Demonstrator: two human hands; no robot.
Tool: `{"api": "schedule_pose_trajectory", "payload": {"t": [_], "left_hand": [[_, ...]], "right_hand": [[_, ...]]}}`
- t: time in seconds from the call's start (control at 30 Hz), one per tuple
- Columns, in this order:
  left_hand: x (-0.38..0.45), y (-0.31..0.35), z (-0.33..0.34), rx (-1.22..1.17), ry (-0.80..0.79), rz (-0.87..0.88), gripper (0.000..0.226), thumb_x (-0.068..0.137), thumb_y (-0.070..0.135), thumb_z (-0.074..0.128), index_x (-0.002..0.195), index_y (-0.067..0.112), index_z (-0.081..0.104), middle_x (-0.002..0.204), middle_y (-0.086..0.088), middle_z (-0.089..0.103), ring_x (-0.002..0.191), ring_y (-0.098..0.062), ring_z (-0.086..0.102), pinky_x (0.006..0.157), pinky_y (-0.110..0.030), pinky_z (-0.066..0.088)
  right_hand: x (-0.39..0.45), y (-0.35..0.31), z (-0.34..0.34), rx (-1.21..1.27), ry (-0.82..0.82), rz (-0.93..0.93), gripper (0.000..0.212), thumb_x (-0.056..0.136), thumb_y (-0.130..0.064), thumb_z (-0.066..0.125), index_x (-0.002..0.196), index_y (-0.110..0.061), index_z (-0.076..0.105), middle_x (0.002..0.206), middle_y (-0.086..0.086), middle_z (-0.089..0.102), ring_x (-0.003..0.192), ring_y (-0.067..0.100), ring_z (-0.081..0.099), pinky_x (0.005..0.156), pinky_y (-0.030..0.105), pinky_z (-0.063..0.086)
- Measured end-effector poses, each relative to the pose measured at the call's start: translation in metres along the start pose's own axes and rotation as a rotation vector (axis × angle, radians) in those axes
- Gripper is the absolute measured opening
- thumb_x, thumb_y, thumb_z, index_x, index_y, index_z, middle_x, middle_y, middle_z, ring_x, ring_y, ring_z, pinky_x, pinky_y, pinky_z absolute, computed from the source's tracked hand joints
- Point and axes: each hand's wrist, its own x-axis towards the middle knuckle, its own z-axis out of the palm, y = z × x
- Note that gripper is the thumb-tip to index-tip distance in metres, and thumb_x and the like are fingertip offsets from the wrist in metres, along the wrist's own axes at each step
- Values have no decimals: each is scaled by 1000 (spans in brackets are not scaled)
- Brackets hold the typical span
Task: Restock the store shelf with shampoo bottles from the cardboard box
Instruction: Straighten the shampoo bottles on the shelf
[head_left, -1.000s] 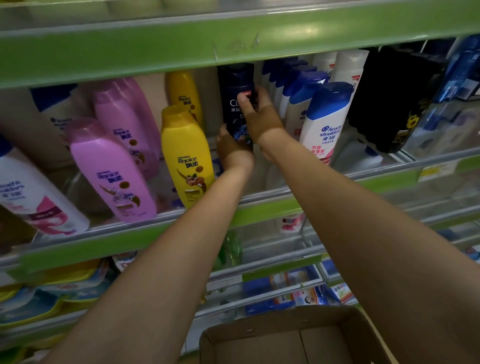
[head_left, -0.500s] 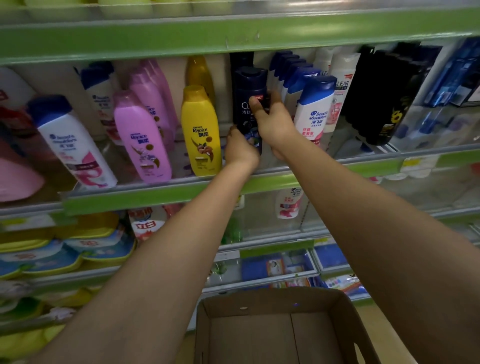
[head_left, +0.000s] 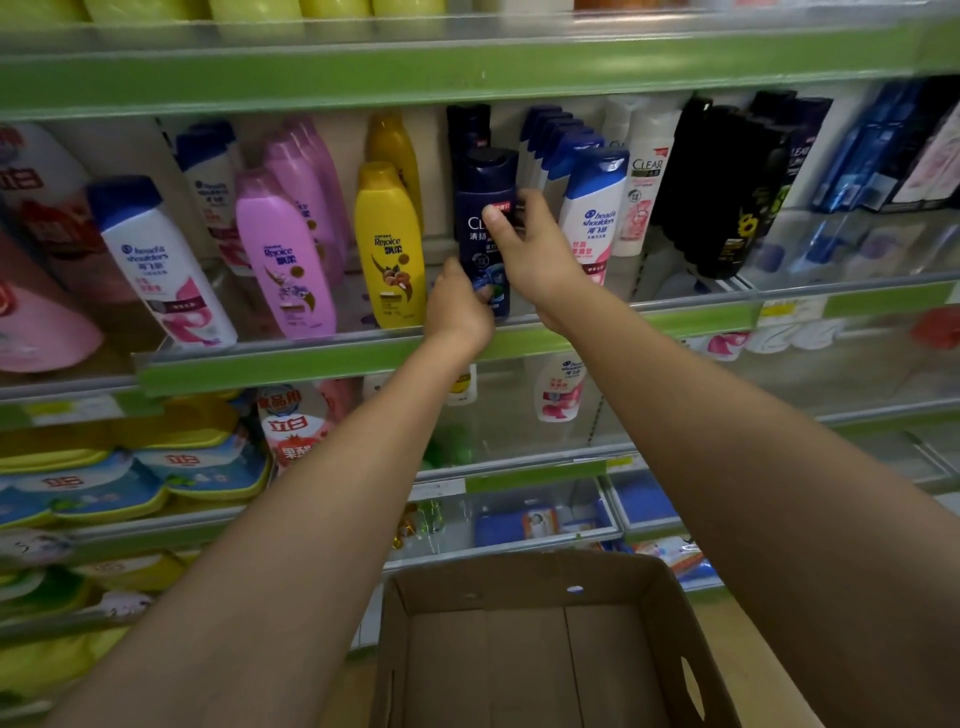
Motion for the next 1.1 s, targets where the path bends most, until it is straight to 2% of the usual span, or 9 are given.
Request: {"api": "schedule_pose_trajectory", "payload": {"t": [0.23,0.33,0.47,0.57,0.63,0.7,0.83,0.93,1.1], "left_hand": [[0,1,-5,-2,-77,-10,34,95,11,50,129,12,42,128,-11,55,115,-28,54,91,-38,44],[0,-3,-6,-48,-76,26,35,96,12,50,130,12,43,129,-9,56,116,-28,54,93,-37,44],[-15,-10,-5,-178,69,63,36,93,11,55,128,10,47,126,-8,58,115,-24,55,95,-35,45],[-37,-10,-1,-206,191,77,35,91,12,57,124,7,48,125,-10,52,115,-24,51,99,-38,43],[-55,-6,4,-204,197,69,31,92,14,56,121,8,48,125,-10,49,116,-25,49,100,-38,41],[-72,-1,13,-239,165,58,27,93,15,54,118,8,49,123,-9,50,114,-23,50,97,-33,42],[-95,20,38,-330,29,82,14,95,17,51,109,17,49,117,-3,55,109,-17,53,91,-26,42],[-100,45,57,-388,-33,132,18,96,18,50,114,15,52,116,1,57,108,-13,55,92,-25,44],[-91,82,104,-404,-23,178,26,97,19,50,123,15,53,117,5,58,106,-6,54,86,-12,41]], "right_hand": [[-3,-5,2,-5,22,44,36,101,-31,46,131,-12,41,127,7,58,112,21,57,97,43,50],[-7,-4,5,-4,42,54,39,101,-32,45,135,-13,41,134,7,56,119,23,55,101,47,47],[-25,5,4,0,84,88,50,101,-28,46,146,-10,34,144,8,49,130,20,48,109,39,40],[-39,11,-9,-63,130,89,39,102,-28,45,135,-8,49,126,5,59,116,15,54,95,25,41],[-49,19,-24,-103,170,96,33,101,-31,45,114,-5,62,105,7,65,100,21,59,83,33,45],[-57,29,-40,-90,190,137,34,101,-30,47,103,-3,66,102,13,69,99,27,64,87,42,49],[-68,49,-87,11,283,214,23,101,-28,48,90,-15,64,98,6,69,97,19,65,94,42,51],[-62,66,-118,68,311,259,20,100,-27,48,90,-17,63,97,3,67,101,20,65,94,44,50],[-36,98,-168,108,338,256,9,96,-20,55,98,-15,63,97,7,68,100,23,66,97,44,51]]}}
